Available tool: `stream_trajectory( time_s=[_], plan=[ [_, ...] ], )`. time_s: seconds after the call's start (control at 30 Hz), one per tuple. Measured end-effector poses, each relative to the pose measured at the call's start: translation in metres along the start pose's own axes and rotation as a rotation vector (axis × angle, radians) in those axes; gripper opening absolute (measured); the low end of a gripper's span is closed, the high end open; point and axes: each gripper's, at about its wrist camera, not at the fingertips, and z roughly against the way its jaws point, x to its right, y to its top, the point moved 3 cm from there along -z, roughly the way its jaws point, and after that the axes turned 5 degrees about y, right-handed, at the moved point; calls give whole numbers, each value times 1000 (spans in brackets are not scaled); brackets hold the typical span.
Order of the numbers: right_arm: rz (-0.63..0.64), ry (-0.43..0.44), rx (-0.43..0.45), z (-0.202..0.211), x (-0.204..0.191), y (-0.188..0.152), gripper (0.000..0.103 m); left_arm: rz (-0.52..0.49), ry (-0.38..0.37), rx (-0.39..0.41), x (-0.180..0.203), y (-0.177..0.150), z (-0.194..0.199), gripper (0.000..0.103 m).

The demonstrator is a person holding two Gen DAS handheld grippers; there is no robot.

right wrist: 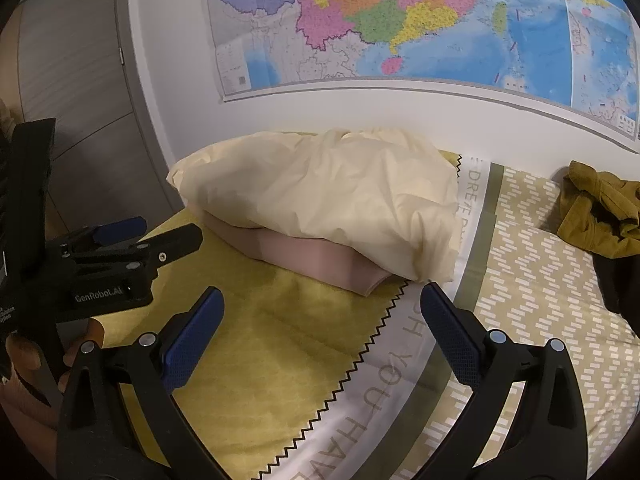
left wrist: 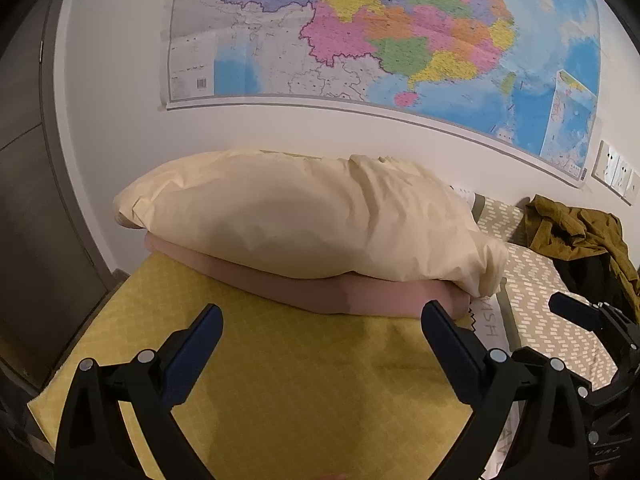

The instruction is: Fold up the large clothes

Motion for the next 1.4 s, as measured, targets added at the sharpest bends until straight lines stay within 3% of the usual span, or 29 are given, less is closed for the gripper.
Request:
stream_trajectory(
  time_s=[1.4],
  plan=[
    [-35,4,24,17,-2,0,97,-29,3,-1,10,-8,12,96]
  ],
)
